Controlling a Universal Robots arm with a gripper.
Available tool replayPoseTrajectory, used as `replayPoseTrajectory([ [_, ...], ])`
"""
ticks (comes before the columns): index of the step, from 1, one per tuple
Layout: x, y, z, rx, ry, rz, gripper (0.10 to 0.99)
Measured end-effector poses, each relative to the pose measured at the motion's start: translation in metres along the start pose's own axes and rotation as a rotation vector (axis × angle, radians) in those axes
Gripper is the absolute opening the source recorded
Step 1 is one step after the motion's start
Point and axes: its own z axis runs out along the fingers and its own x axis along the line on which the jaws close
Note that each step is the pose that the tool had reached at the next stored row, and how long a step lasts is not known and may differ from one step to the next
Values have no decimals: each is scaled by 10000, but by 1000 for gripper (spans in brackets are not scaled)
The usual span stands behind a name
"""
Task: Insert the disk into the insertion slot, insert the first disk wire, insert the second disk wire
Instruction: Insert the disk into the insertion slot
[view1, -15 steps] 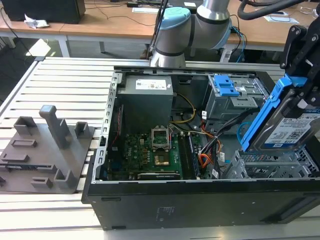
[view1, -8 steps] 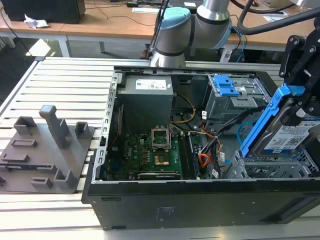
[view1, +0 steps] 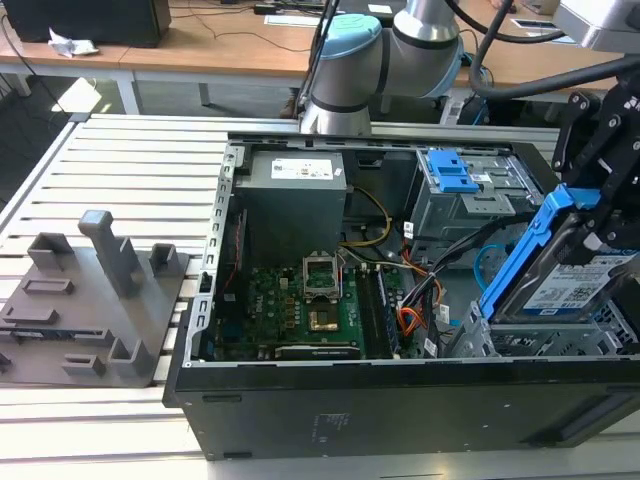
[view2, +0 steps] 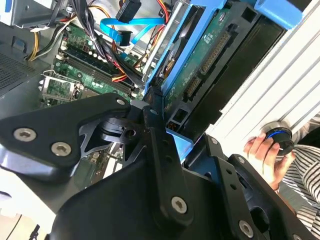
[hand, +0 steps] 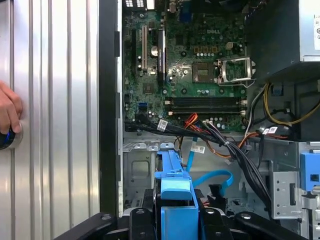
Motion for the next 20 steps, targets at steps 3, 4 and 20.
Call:
replayPoseTrajectory([
  [3,0,-4,87,0,1,0,365],
  [4,-1,-4,108,0,2,0,365],
  [20,-1,-8,217,1,2,0,376],
])
